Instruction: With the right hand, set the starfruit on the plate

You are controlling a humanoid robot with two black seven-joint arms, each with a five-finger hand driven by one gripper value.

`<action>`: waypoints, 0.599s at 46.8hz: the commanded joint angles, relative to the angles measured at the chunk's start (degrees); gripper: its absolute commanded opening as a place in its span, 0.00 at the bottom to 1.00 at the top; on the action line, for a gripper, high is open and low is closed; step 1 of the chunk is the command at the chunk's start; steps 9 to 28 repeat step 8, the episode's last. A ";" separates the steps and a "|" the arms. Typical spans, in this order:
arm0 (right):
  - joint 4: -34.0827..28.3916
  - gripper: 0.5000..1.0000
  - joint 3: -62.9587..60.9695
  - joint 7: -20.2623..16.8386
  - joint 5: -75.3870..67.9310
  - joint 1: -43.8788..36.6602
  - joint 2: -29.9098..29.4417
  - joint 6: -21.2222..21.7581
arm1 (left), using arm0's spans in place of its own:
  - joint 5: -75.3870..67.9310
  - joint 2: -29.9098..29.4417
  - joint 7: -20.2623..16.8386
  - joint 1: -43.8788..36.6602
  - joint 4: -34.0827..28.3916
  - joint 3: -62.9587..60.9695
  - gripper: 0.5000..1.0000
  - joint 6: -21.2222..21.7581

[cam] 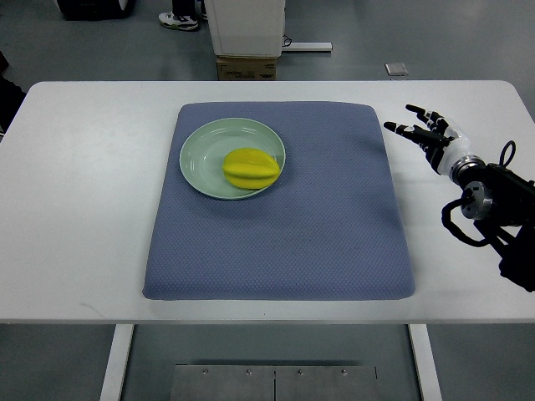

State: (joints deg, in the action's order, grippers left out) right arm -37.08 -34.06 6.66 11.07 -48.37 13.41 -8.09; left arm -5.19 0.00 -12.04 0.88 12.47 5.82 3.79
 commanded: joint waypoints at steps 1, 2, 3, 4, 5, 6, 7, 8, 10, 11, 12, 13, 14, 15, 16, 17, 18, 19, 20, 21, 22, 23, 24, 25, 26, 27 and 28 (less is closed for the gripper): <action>-0.18 1.00 -0.30 0.10 0.01 0.21 -0.14 0.00 | 0.00 0.00 0.00 0.00 0.01 0.07 1.00 0.08; -0.18 1.00 -0.65 0.10 0.01 0.21 -0.23 0.00 | 0.00 0.00 0.00 0.00 0.01 0.07 1.00 -0.01; -0.18 1.00 -1.18 0.19 0.01 0.30 -0.23 0.00 | 0.00 0.00 0.00 0.00 0.01 0.07 1.00 -0.01; -0.27 1.00 -1.79 0.19 0.01 0.30 -0.31 0.00 | 0.00 0.00 0.00 0.00 0.01 -0.02 1.00 -0.01; -0.27 1.00 -2.41 0.19 0.01 0.38 -0.40 0.00 | 0.00 0.00 0.00 0.00 0.01 -0.02 1.00 -0.01; -0.27 1.00 -2.93 0.19 0.01 0.38 -0.58 0.00 | 0.00 0.00 0.00 0.00 0.01 -0.02 1.00 -0.01; -0.27 1.00 -3.29 0.19 0.01 0.47 -0.75 0.00 | 0.00 0.00 0.00 0.00 0.01 -0.02 1.00 -0.01; -0.27 1.00 -3.55 0.19 0.01 0.47 -0.75 0.00 | 0.00 0.00 0.00 0.00 0.01 -0.02 1.00 -0.01; -0.27 1.00 -3.55 0.19 0.01 0.47 -0.75 0.00 | 0.00 0.00 0.00 0.00 0.01 -0.02 1.00 -0.01; -0.27 1.00 -3.55 0.19 0.01 0.47 -0.75 0.00 | 0.00 0.00 0.00 0.00 0.01 -0.02 1.00 -0.01; -0.27 1.00 -3.55 0.19 0.01 0.47 -0.75 0.00 | 0.00 0.00 0.00 0.00 0.01 -0.02 1.00 -0.01; -0.27 1.00 -3.55 0.19 0.01 0.47 -0.75 0.00 | 0.00 0.00 0.00 0.00 0.01 -0.02 1.00 -0.01; -0.27 1.00 -3.55 0.19 0.01 0.47 -0.75 0.00 | 0.00 0.00 0.00 0.00 0.01 -0.02 1.00 -0.01; -0.27 1.00 -3.55 0.19 0.01 0.47 -0.75 0.00 | 0.00 0.00 0.00 0.00 0.01 -0.02 1.00 -0.01; -0.27 1.00 -3.55 0.19 0.01 0.47 -0.75 0.00 | 0.00 0.00 0.00 0.00 0.01 -0.02 1.00 -0.01; -0.27 1.00 -3.55 0.19 0.01 0.47 -0.75 0.00 | 0.00 0.00 0.00 0.00 0.01 -0.02 1.00 -0.01; -0.27 1.00 -3.55 0.19 0.01 0.47 -0.75 0.00 | 0.00 0.00 0.00 0.00 0.01 -0.02 1.00 -0.01; -0.27 1.00 -3.55 0.19 0.01 0.47 -0.75 0.00 | 0.00 0.00 0.00 0.00 0.01 -0.02 1.00 -0.01; -0.27 1.00 -3.55 0.19 0.01 0.47 -0.75 0.00 | 0.00 0.00 0.00 0.00 0.01 -0.02 1.00 -0.01; -0.27 1.00 -3.55 0.19 0.01 0.47 -0.75 0.00 | 0.00 0.00 0.00 0.00 0.01 -0.02 1.00 -0.01; -0.27 1.00 -3.55 0.19 0.01 0.47 -0.75 0.00 | 0.00 0.00 0.00 0.00 0.01 -0.02 1.00 -0.01; -0.27 1.00 -3.55 0.19 0.01 0.47 -0.75 0.00 | 0.00 0.00 0.00 0.00 0.01 -0.02 1.00 -0.01; -0.27 1.00 -3.55 0.19 0.01 0.47 -0.75 0.00 | 0.00 0.00 0.00 0.00 0.01 -0.02 1.00 -0.01; -0.27 1.00 -3.55 0.19 0.01 0.47 -0.75 0.00 | 0.00 0.00 0.00 0.00 0.01 -0.02 1.00 -0.01; -0.27 1.00 -3.55 0.19 0.01 0.47 -0.75 0.00 | 0.00 0.00 0.00 0.00 0.01 -0.02 1.00 -0.01; -0.27 1.00 -3.55 0.19 0.01 0.47 -0.75 0.00 | 0.00 0.00 0.00 0.00 0.01 -0.02 1.00 -0.01; -0.27 1.00 -3.55 0.19 0.01 0.47 -0.75 0.00 | 0.00 0.00 0.00 0.00 0.01 -0.02 1.00 -0.01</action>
